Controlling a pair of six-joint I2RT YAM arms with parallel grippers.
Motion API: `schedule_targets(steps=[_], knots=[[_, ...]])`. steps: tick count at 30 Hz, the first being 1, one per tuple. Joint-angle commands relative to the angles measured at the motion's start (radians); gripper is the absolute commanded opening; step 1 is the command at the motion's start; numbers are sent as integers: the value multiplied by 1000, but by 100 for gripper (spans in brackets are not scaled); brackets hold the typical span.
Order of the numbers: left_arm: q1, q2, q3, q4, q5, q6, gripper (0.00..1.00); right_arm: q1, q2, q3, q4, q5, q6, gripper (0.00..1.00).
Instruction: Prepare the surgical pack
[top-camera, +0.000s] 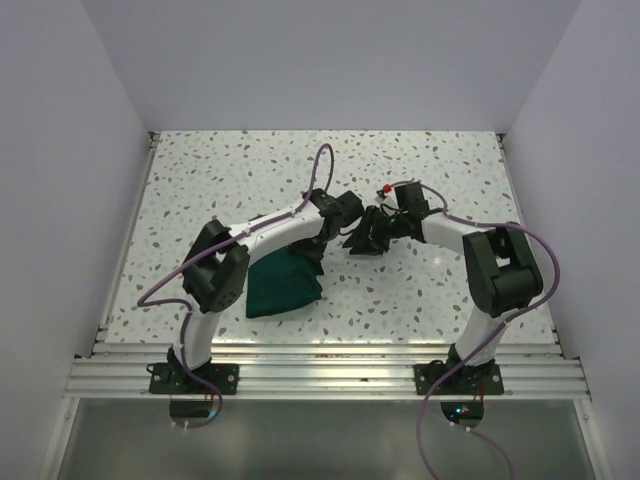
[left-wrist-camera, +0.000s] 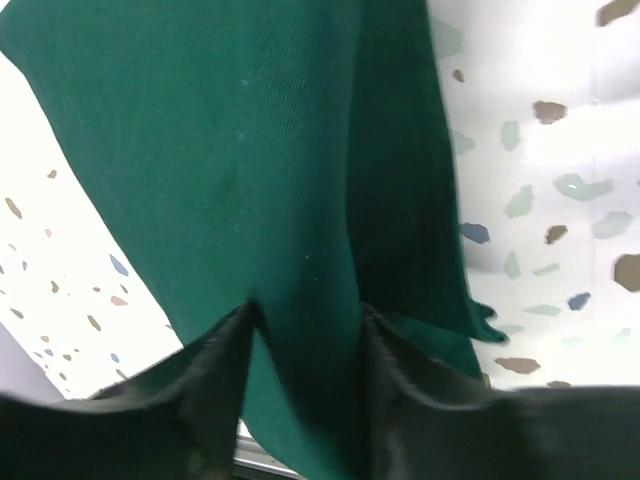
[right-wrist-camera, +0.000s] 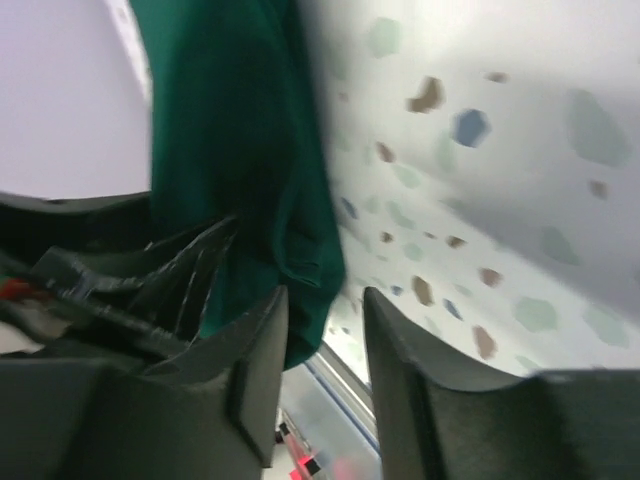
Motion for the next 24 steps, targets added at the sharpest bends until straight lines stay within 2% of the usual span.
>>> schedule_targets(steps=[1, 2, 5, 6, 9, 14, 16, 17, 19, 21, 24], knots=[[32, -34, -24, 53, -1, 23, 39, 35, 33, 12, 160, -88, 114, 38], [35, -40, -31, 59, 4, 34, 24, 59, 43, 23, 162, -89, 126, 37], [41, -68, -40, 71, 13, 43, 4, 113, 81, 69, 224, -92, 165, 30], [43, -77, -46, 71, 13, 43, 1, 127, 87, 75, 249, -94, 209, 28], [43, -92, -58, 73, 21, 48, 0, 167, 122, 91, 352, -94, 304, 21], [43, -131, -63, 91, 47, 49, 0, 219, 179, 124, 407, -43, 360, 10], [41, -161, -66, 112, 70, 58, 0, 254, 246, 126, 515, -31, 439, 0], [43, -169, -66, 119, 78, 61, 0, 271, 276, 130, 634, -28, 523, 0], [41, -186, -64, 132, 102, 69, 0, 308, 331, 159, 706, -4, 577, 0], [39, -201, -67, 143, 104, 77, 0, 354, 354, 210, 686, 55, 555, 0], [39, -204, -60, 140, 108, 83, 0, 356, 354, 201, 649, 98, 519, 0]])
